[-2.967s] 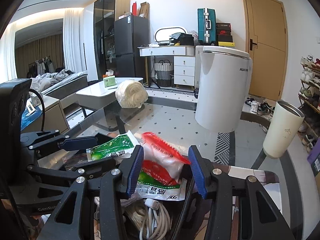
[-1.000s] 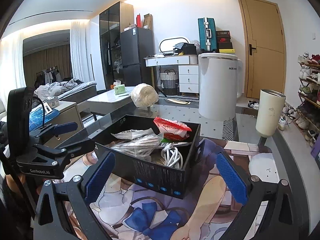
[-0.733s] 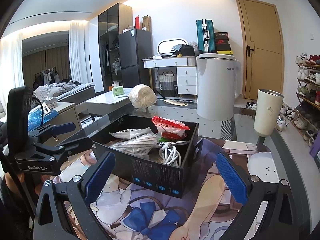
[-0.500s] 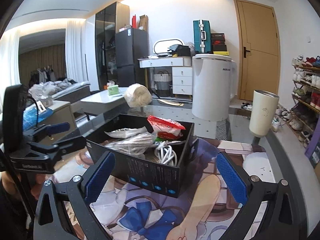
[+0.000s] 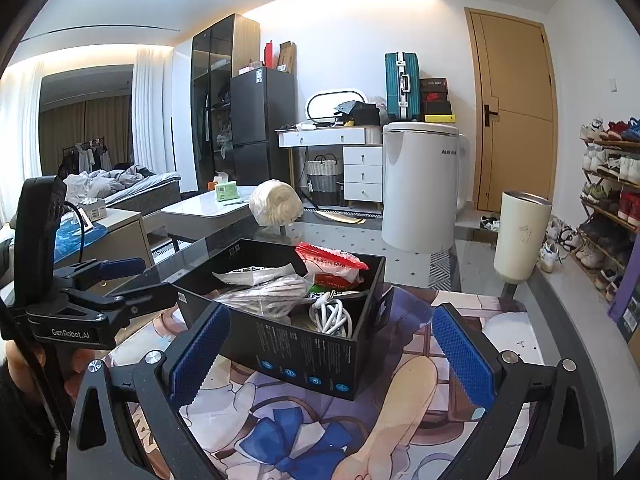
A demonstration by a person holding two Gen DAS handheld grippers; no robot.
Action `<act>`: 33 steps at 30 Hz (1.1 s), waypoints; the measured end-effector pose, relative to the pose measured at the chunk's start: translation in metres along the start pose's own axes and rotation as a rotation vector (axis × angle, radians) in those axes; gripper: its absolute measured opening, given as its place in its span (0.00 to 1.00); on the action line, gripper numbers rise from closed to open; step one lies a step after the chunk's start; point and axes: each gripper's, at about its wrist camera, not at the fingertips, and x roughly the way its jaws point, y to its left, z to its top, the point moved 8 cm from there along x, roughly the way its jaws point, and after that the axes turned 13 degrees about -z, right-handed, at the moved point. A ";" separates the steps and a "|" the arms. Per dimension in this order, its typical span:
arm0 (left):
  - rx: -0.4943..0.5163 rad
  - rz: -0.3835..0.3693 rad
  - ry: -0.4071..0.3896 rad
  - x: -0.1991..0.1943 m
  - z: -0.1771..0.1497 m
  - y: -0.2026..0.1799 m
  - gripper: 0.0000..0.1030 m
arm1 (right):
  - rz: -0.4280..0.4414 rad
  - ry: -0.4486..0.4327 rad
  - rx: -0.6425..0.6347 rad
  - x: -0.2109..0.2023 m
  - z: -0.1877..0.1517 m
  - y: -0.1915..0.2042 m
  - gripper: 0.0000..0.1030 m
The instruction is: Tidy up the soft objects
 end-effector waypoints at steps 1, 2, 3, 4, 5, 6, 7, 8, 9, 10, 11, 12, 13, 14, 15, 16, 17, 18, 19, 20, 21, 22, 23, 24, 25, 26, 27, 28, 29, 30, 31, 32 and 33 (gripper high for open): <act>0.003 0.002 0.000 0.000 0.000 0.000 1.00 | -0.001 0.001 -0.002 0.000 0.000 0.001 0.99; 0.006 0.002 0.001 0.000 0.000 -0.001 1.00 | -0.001 0.002 -0.002 0.001 0.000 0.001 0.99; 0.009 0.002 0.001 0.000 0.000 -0.002 1.00 | 0.000 0.003 -0.002 0.001 0.000 0.001 0.99; 0.010 0.002 0.002 0.000 0.000 -0.002 1.00 | -0.001 0.002 0.000 0.001 0.000 0.001 0.99; 0.011 0.002 0.003 0.000 0.000 -0.002 1.00 | -0.002 0.000 0.002 0.001 0.000 0.001 0.99; 0.010 0.002 0.002 0.000 0.000 -0.002 1.00 | 0.000 0.000 0.005 0.001 0.000 0.001 0.99; 0.010 0.002 0.001 0.000 0.000 -0.002 1.00 | -0.001 -0.001 0.005 0.001 0.000 0.002 0.99; 0.010 0.002 0.002 0.000 0.000 -0.002 1.00 | -0.001 -0.002 0.005 0.000 0.000 0.001 0.99; 0.010 0.002 0.002 0.000 0.000 -0.002 1.00 | 0.000 -0.002 0.004 0.000 0.000 0.001 0.99; 0.010 0.003 0.002 0.000 0.000 -0.002 1.00 | 0.000 -0.003 0.004 -0.001 0.000 0.001 0.99; 0.011 0.003 0.002 0.000 0.000 -0.002 1.00 | 0.000 -0.005 0.003 -0.001 0.000 0.001 0.99; 0.012 0.002 0.002 0.000 0.000 -0.002 1.00 | 0.000 -0.004 0.003 -0.001 0.000 0.001 0.99; 0.013 0.004 0.001 0.000 0.000 -0.002 1.00 | 0.000 -0.001 0.003 -0.001 0.000 0.001 0.99; 0.015 0.004 0.000 0.000 0.000 -0.002 1.00 | -0.001 0.000 0.004 -0.002 -0.001 0.001 0.99; 0.016 0.005 0.000 0.000 0.000 -0.003 1.00 | -0.001 0.000 0.005 -0.002 -0.001 0.000 0.99; 0.018 0.006 0.001 0.000 0.000 -0.003 1.00 | -0.001 -0.001 0.004 -0.002 0.000 0.000 0.99; 0.019 0.007 0.001 0.000 0.000 -0.003 1.00 | -0.001 -0.002 0.004 -0.002 0.000 0.000 0.99; 0.021 0.007 0.001 0.000 0.000 -0.003 1.00 | -0.002 -0.004 0.004 -0.002 0.000 0.000 0.99; 0.023 0.008 0.000 -0.001 0.000 -0.003 1.00 | -0.001 -0.005 0.003 -0.002 0.000 0.000 0.99; 0.022 0.007 -0.001 -0.001 0.000 -0.004 1.00 | -0.003 -0.004 0.003 -0.002 0.000 0.000 0.99; 0.023 0.008 -0.001 -0.001 0.000 -0.004 1.00 | -0.002 -0.003 0.003 -0.002 0.000 0.000 0.99; 0.023 0.009 -0.001 -0.001 0.000 -0.004 1.00 | -0.001 -0.003 0.004 -0.002 0.000 0.000 0.99; 0.023 0.009 -0.001 -0.001 0.000 -0.004 1.00 | -0.004 -0.004 0.004 -0.002 0.000 0.000 0.99; 0.023 0.008 -0.001 -0.001 0.000 -0.004 1.00 | -0.003 -0.004 0.004 -0.002 0.000 0.000 0.99; 0.022 0.008 -0.001 -0.001 0.000 -0.004 1.00 | -0.003 -0.004 0.004 -0.002 0.000 0.000 0.99; 0.022 0.008 -0.002 -0.001 0.000 -0.004 1.00 | -0.004 -0.004 0.004 -0.002 0.000 0.000 0.99; 0.022 0.008 -0.002 -0.001 0.000 -0.004 1.00 | -0.004 -0.004 0.004 -0.002 0.000 0.000 0.99; 0.022 0.009 -0.001 -0.001 -0.001 -0.004 1.00 | -0.004 -0.004 0.004 -0.002 0.000 0.000 0.99; 0.023 0.009 -0.002 -0.001 -0.001 -0.004 1.00 | -0.003 -0.004 0.004 -0.002 0.000 0.000 0.99; 0.023 0.009 -0.002 -0.001 -0.001 -0.004 1.00 | -0.003 -0.004 0.004 -0.003 0.000 0.000 0.99; 0.023 0.009 -0.002 -0.001 -0.001 -0.004 1.00 | -0.004 -0.004 0.005 -0.002 0.000 0.000 0.99; 0.023 0.009 -0.002 -0.001 -0.001 -0.004 1.00 | -0.003 -0.004 0.004 -0.002 0.000 0.000 0.99; 0.024 0.009 -0.002 -0.001 0.000 -0.004 1.00 | -0.003 -0.004 0.004 -0.003 0.000 0.000 1.00</act>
